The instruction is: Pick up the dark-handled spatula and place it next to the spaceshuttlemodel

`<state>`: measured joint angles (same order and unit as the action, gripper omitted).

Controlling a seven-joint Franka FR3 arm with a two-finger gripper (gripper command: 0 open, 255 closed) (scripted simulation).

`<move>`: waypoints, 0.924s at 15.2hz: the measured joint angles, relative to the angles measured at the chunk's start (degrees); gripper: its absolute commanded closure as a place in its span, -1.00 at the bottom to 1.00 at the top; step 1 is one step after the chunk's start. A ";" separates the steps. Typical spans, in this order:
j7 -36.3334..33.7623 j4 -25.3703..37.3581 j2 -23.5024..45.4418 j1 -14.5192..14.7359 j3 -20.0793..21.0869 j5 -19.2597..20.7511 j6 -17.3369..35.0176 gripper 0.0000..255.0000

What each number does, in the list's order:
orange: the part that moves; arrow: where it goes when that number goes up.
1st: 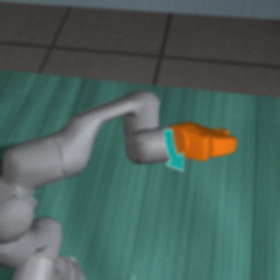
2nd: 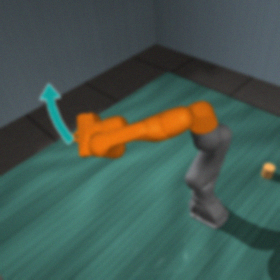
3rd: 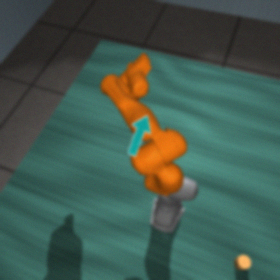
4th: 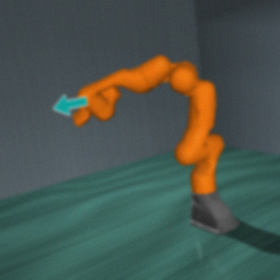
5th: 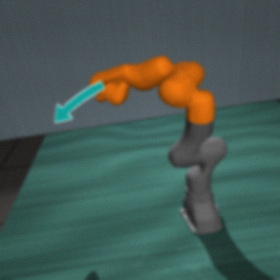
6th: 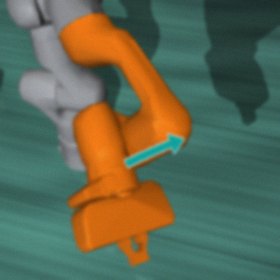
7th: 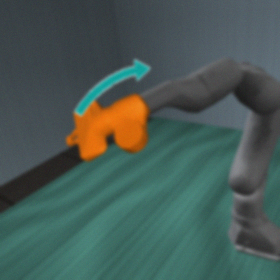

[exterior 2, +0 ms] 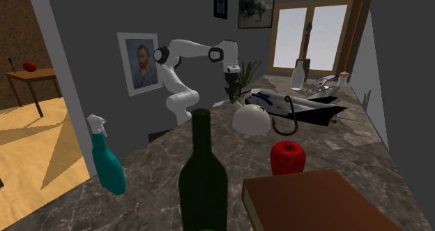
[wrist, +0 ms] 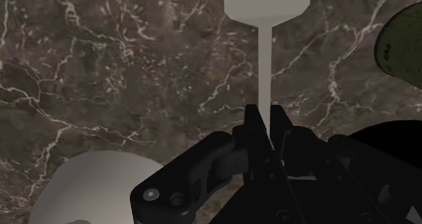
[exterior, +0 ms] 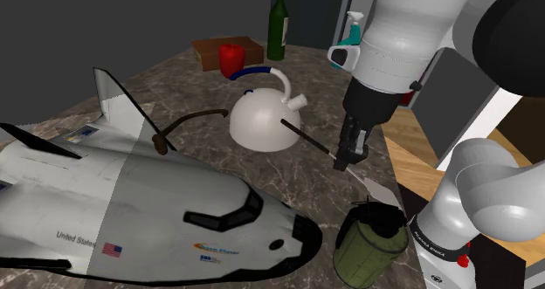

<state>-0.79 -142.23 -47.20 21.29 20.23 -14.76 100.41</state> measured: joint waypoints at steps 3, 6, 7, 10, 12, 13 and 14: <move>0.19 -2.26 -0.05 0.16 0.42 -0.42 2.20 1.00; 0.36 -4.79 -0.33 0.44 0.87 -0.93 4.43 1.00; 0.28 -5.53 -0.22 0.55 1.19 -1.18 5.29 1.00; 0.33 -7.48 0.02 0.75 1.78 -1.69 7.48 1.00; 0.39 -7.84 -0.05 0.78 1.80 -1.75 7.78 1.00; 0.41 -7.88 -0.05 0.78 1.80 -1.75 7.83 1.00; 0.42 -7.90 -0.04 0.78 1.80 -1.75 7.85 1.00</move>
<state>-0.38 -150.13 -47.24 22.07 22.03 -16.52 108.26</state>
